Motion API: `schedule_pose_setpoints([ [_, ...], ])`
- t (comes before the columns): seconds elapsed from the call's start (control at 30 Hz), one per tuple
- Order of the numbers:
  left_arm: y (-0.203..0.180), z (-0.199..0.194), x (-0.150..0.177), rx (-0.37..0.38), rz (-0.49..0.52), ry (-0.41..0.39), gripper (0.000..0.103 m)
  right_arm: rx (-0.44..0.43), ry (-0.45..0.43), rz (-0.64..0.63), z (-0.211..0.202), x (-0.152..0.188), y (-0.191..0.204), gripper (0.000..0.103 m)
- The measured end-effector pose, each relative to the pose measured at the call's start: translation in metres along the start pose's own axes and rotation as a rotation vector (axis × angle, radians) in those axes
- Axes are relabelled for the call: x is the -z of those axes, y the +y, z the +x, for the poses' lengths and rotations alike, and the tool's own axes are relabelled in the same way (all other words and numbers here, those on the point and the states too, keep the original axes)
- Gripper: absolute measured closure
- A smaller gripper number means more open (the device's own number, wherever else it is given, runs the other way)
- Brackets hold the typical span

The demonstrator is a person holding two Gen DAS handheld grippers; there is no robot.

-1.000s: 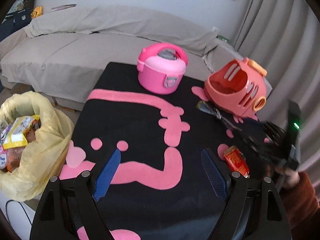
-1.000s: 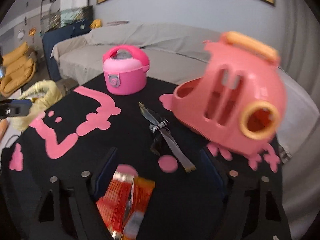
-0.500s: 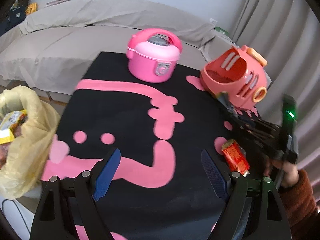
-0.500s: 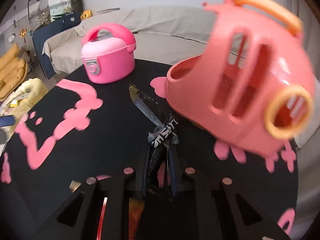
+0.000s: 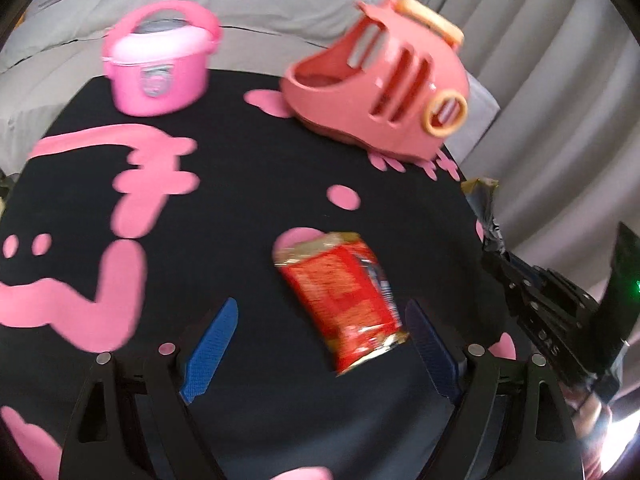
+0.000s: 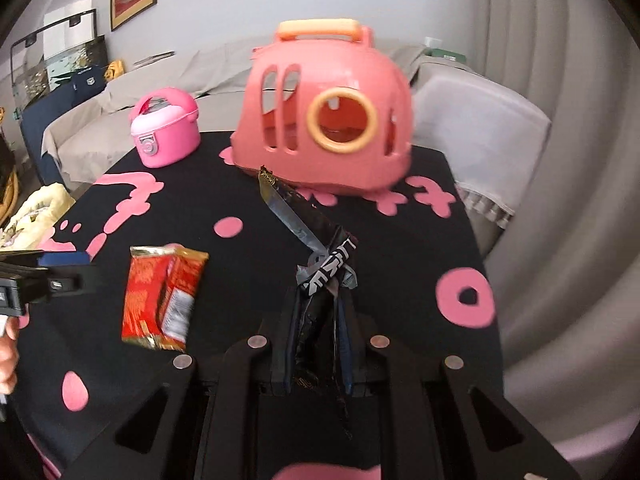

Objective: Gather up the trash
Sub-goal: 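Grasp the red snack packet with the left tool while the right tool grasps the black knife-shaped wrapper, then carry the red packet over the trash bag and open the left tool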

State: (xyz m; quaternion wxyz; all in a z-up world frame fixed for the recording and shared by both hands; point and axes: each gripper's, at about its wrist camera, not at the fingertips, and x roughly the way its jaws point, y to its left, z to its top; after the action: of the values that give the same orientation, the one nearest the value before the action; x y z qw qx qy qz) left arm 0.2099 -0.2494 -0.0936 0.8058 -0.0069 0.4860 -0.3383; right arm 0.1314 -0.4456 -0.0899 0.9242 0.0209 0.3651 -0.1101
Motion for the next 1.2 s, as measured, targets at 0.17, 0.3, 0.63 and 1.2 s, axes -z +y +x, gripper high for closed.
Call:
schedule_pose_setpoints([
  [0.17, -0.020, 0.021, -0.004, -0.098, -0.006, -0.013, 0.017, 0.014, -0.033, 0.065, -0.013, 0.010, -0.016, 0.088],
  [0.3, -0.031, 0.036, -0.006, -0.181, 0.031, -0.006, 0.017, 0.027, -0.046, 0.093, -0.016, 0.018, -0.023, 0.088],
  [0.63, -0.025, 0.026, -0.002, -0.154, 0.063, -0.026, 0.047, 0.006, -0.059, 0.122, -0.020, 0.022, -0.026, 0.088],
  [1.2, 0.056, -0.089, 0.026, -0.196, 0.037, -0.177, 0.061, -0.095, -0.118, -0.012, -0.046, -0.008, 0.053, 0.088],
])
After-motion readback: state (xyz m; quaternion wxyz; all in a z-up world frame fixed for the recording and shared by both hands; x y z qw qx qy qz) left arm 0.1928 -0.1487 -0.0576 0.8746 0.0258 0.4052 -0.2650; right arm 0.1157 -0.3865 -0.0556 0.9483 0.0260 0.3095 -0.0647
